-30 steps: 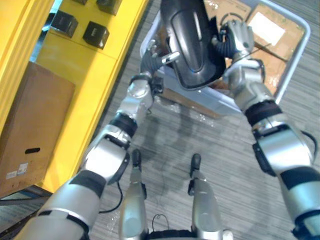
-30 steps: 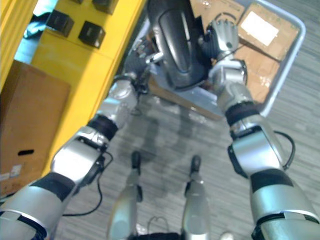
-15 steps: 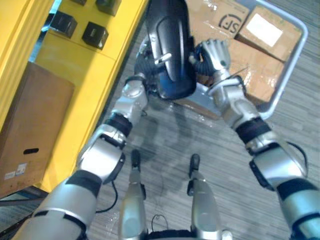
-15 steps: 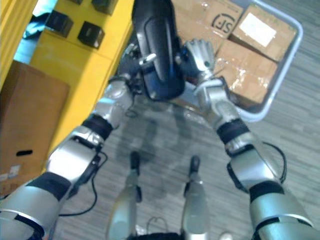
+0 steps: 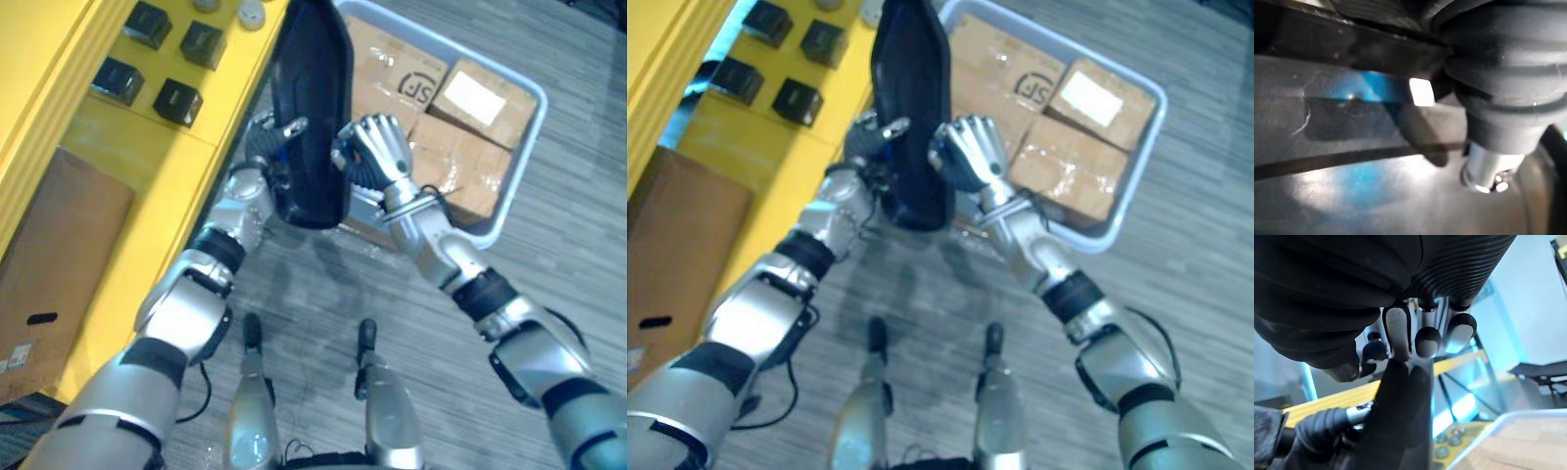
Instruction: Walk over and take plastic housings, then place them on the shelf
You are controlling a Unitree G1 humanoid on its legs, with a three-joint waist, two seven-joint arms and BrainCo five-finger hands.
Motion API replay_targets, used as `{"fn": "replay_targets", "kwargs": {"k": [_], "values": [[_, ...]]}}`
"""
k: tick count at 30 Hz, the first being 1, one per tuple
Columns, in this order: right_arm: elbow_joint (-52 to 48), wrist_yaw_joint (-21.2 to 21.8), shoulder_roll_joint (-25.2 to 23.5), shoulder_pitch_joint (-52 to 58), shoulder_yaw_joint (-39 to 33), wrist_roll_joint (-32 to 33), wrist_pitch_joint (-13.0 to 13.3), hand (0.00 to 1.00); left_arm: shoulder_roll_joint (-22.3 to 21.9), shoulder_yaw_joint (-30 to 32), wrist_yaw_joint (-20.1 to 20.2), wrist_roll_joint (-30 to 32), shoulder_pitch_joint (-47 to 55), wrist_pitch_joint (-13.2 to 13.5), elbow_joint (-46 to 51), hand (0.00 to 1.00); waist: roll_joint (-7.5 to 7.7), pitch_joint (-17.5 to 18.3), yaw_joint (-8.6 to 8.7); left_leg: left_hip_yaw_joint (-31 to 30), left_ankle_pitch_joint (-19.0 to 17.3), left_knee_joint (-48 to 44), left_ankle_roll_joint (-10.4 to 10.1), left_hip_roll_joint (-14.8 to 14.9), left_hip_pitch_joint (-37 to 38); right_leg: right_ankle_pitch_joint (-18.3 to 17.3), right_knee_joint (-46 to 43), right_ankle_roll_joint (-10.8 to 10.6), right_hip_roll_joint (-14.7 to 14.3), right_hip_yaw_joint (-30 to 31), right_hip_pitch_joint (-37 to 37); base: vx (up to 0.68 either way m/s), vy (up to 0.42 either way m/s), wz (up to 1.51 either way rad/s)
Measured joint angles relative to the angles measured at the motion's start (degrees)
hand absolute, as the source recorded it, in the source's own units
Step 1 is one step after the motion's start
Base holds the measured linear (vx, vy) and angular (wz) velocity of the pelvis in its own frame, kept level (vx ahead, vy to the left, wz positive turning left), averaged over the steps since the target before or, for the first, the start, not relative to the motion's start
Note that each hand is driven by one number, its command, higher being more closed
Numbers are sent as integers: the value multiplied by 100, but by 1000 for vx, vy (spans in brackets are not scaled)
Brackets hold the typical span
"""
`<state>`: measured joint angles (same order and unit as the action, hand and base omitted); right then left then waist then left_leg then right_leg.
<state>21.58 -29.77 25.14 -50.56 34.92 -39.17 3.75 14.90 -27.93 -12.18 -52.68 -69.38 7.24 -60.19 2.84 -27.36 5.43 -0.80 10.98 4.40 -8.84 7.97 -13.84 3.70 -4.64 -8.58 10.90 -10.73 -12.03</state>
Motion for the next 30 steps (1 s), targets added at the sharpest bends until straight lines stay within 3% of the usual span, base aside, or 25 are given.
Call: {"fn": "replay_targets", "kwargs": {"k": [7, 14, 18, 23, 27, 28, 30], "values": [[-27, 4, -44, 245, -173, 0, -15, 100, -41, 30, 4, -169, 214, 24, 194, 100, 0, 0, -3, 26, -6, 0, -2, -4, -17, 8, 37, -1, -2, 6, -2, 4, -3, -1], [-294, 2, -6, 442, -219, 0, -12, 100, -190, 264, 26, -878, 660, 69, 554, 100, -2, 1, -69, 56, -104, -103, 25, -6, -39, 2, 38, -1, -3, 44, -6, 2, -3, -2], [-519, -21, -20, 531, -268, -1, 7, 100, -320, 481, 166, -1455, 1061, 194, 913, 100, -5, 2, -145, 81, -126, -112, 35, -7, -41, -8, 35, 0, -2, 69, -20, 3, -3, -1], [-805, -37, -55, 563, -553, -2, 65, 100, -465, 710, 190, -1607, 1303, 380, 1408, 100, -5, 2, -262, 93, -260, -309, 41, -9, -56, -72, -49, 14, 3, 104, -2, 6, -3, -2], [-1263, -38, -45, 588, -834, -58, 141, 100, -421, 816, 191, -1607, 1468, 536, 2132, 100, -95, 50, -312, 78, -373, -485, 48, -9, 8, -186, -200, 4, 14, 104, 95, 12, -6, 3], [-1413, -38, -51, 653, -933, -113, 144, 0, -413, 818, 191, -1576, 1484, 542, 2293, 100, -113, 60, -313, 67, -384, -482, 49, -10, 133, -207, -195, 5, 16, 69, 233, 21, -7, 12], [-1586, -42, -96, 822, -996, -129, 146, 0, -421, 824, 190, -1403, 1685, 668, 2557, 100, -174, 347, -307, 33, -471, -473, 40, -8, 156, -302, -195, -5, 18, 15, 290, 29, -5, 12]]}}
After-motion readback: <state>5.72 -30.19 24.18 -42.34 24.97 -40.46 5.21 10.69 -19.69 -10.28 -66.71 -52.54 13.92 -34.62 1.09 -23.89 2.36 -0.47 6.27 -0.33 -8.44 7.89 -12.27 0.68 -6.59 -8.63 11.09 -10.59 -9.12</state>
